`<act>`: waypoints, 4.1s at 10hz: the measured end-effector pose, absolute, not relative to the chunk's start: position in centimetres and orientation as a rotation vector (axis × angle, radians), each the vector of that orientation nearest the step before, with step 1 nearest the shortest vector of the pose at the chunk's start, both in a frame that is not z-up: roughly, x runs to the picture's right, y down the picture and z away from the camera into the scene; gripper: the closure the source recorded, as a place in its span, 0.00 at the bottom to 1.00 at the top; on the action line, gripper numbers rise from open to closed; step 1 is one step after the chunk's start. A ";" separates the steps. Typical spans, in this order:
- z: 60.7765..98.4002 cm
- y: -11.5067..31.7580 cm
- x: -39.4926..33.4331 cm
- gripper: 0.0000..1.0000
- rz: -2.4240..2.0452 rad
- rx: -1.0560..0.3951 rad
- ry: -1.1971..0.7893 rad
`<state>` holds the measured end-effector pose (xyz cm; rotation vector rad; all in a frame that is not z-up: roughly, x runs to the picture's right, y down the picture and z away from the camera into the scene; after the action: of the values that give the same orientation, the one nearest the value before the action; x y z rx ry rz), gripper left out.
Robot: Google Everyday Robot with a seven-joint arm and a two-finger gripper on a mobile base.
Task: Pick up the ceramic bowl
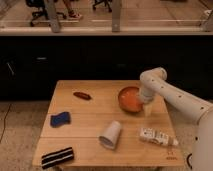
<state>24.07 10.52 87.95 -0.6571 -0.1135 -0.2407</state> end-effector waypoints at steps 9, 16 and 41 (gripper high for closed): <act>89.3 10.6 23.9 0.20 -0.248 -0.644 -0.131; 90.1 10.8 24.0 0.20 -0.255 -0.642 -0.137; 86.3 5.1 21.9 0.99 -0.419 -0.526 -0.141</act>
<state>21.92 5.06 86.28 -0.5256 -0.1415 -0.4188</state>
